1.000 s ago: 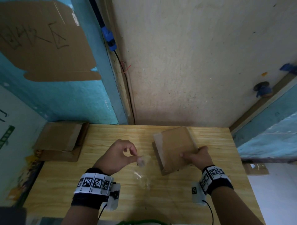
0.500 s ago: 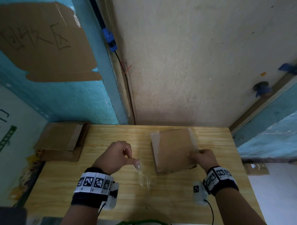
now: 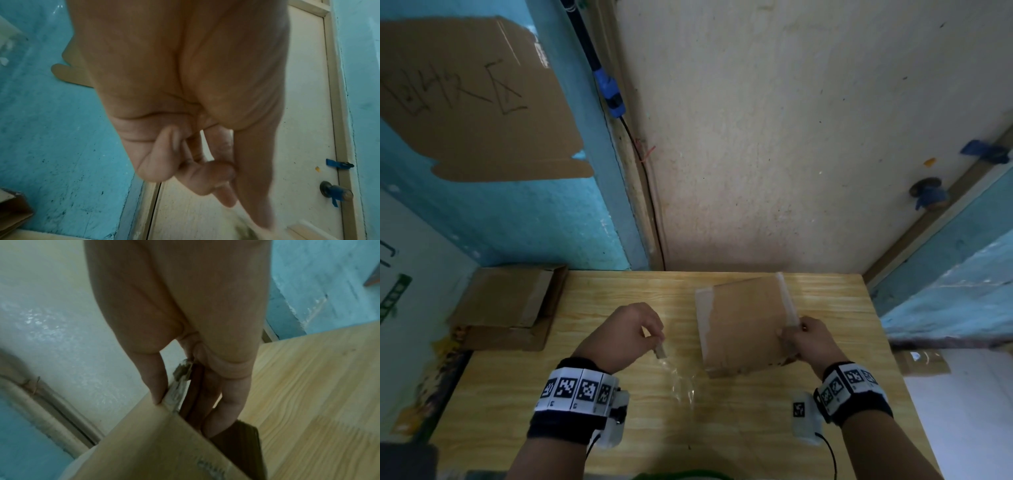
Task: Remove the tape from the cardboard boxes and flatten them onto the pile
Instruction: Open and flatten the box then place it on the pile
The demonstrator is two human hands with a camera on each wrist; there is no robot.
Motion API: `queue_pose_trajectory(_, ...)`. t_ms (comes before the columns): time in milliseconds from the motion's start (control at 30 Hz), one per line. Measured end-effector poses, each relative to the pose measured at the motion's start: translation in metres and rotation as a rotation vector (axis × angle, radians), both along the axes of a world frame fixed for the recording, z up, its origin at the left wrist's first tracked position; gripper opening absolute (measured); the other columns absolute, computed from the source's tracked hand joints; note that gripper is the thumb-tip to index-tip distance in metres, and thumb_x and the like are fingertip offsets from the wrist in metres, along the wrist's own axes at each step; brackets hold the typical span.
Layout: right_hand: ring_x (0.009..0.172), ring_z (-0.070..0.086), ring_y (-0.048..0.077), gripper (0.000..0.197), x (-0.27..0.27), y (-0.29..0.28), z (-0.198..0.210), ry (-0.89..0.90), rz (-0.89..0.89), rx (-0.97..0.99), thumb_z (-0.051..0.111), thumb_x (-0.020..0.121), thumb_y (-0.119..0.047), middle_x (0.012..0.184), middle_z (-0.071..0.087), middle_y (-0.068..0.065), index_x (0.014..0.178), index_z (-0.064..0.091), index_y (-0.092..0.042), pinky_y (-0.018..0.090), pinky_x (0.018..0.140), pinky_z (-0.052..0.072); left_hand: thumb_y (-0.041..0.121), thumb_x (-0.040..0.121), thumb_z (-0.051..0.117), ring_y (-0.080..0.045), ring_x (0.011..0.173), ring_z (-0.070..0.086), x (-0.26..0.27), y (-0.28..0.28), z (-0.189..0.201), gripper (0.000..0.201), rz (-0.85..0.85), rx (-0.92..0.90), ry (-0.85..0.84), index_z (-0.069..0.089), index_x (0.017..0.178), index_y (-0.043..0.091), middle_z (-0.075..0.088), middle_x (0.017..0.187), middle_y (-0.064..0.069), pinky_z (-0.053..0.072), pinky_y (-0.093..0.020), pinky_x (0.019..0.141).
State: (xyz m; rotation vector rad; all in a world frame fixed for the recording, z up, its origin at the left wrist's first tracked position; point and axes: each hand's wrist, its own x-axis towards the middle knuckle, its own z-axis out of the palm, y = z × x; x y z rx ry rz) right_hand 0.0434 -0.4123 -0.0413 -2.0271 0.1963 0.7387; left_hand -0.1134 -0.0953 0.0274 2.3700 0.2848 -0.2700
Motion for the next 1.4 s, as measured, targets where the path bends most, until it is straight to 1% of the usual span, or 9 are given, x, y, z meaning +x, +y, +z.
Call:
queue_pose_trajectory(133,0.097,0.064,0.03,0.032,0.0,0.002,0.005,-0.053,0.063,-0.002,0.068,0.094,-0.018,0.11,0.065,0.012,0.121,0.059,-0.004,0.041,0.072,0.058,0.034,0.063,0.09,-0.003,0.078,0.061,-0.001,0.0,0.003,0.02,0.071,-0.017,0.061,0.07,0.066,0.03,0.066,0.09,0.016,0.052,-0.025,0.069)
queue_pose_trajectory(300,0.103,0.067,0.034,0.032,0.004,0.002,0.011,-0.031,0.015,0.116,0.067,0.096,-0.018,0.116,0.069,0.013,0.125,0.06,-0.006,0.052,0.085,0.06,0.019,0.097,0.059,0.005,0.081,0.061,-0.001,-0.002,0.003,0.023,0.017,0.033,0.07,0.07,0.087,0.036,0.067,0.103,0.017,0.051,-0.019,0.08)
queue_pose_trajectory(500,0.104,0.068,0.043,0.029,0.004,0.008,0.026,-0.016,-0.002,0.294,0.062,0.1,-0.016,0.118,0.07,0.019,0.125,0.061,-0.002,0.063,0.086,0.058,0.024,0.098,0.059,-0.002,0.068,0.067,0.0,-0.007,0.009,0.014,0.098,-0.095,0.034,0.072,0.104,0.026,0.067,0.105,0.016,0.052,-0.021,0.068)
queue_pose_trajectory(833,0.109,0.069,0.036,0.03,-0.01,0.033,0.068,0.199,-0.212,0.81,0.051,0.104,-0.008,0.126,0.07,0.024,0.131,0.06,0.004,0.043,0.082,0.063,0.071,0.068,0.068,0.0,0.131,0.043,0.003,-0.024,0.022,0.051,0.091,-0.305,-0.143,0.06,0.117,0.06,0.055,0.13,0.034,0.035,-0.032,0.109)
queue_pose_trajectory(900,0.111,0.069,0.036,0.03,-0.013,0.039,0.076,0.196,-0.213,0.834,0.05,0.105,-0.008,0.126,0.07,0.023,0.132,0.059,0.002,0.045,0.085,0.062,0.058,0.076,0.068,-0.004,0.134,0.039,0.008,-0.03,0.028,0.044,0.09,-0.269,-0.166,0.058,0.119,0.062,0.053,0.132,0.034,0.031,-0.033,0.116)
queue_pose_trajectory(1033,0.114,0.07,0.033,0.027,-0.014,0.046,0.087,0.103,-0.184,0.732,0.055,0.105,-0.017,0.123,0.074,0.013,0.13,0.062,-0.008,0.049,0.089,0.059,0.006,0.089,0.069,0.019,0.122,0.046,0.017,-0.03,0.038,0.074,0.186,-0.495,-0.217,0.037,0.147,0.039,0.052,0.136,0.028,0.044,-0.012,0.103)
queue_pose_trajectory(1167,0.103,0.074,0.024,0.025,-0.012,0.046,0.094,-0.089,-0.142,0.536,0.059,0.103,-0.026,0.115,0.077,0.008,0.121,0.067,-0.011,0.037,0.087,0.057,0.005,0.087,0.072,0.006,0.112,0.052,0.015,-0.029,0.04,0.083,0.305,-0.489,-0.268,0.022,0.13,0.056,0.045,0.122,0.033,0.046,-0.006,0.08)
queue_pose_trajectory(1300,0.092,0.075,0.021,0.024,-0.018,0.046,0.096,-0.246,-0.065,0.431,0.062,0.101,-0.032,0.103,0.078,0.004,0.11,0.072,-0.013,0.031,0.078,0.058,0.009,0.093,0.065,0.007,0.111,0.051,0.013,-0.034,0.041,0.074,0.324,-0.581,-0.262,0.023,0.143,0.044,0.05,0.122,0.03,0.044,-0.026,0.098)
queue_pose_trajectory(1400,0.074,0.071,0.021,0.025,-0.021,0.046,0.097,-0.36,-0.132,0.398,0.063,0.1,-0.029,0.08,0.073,0.004,0.084,0.069,-0.011,0.032,0.067,0.053,0.028,0.098,0.055,-0.002,0.111,0.053,0.013,-0.043,0.049,0.052,0.42,-0.75,-0.244,0.03,0.143,0.038,0.055,0.121,0.022,0.047,-0.028,0.084)
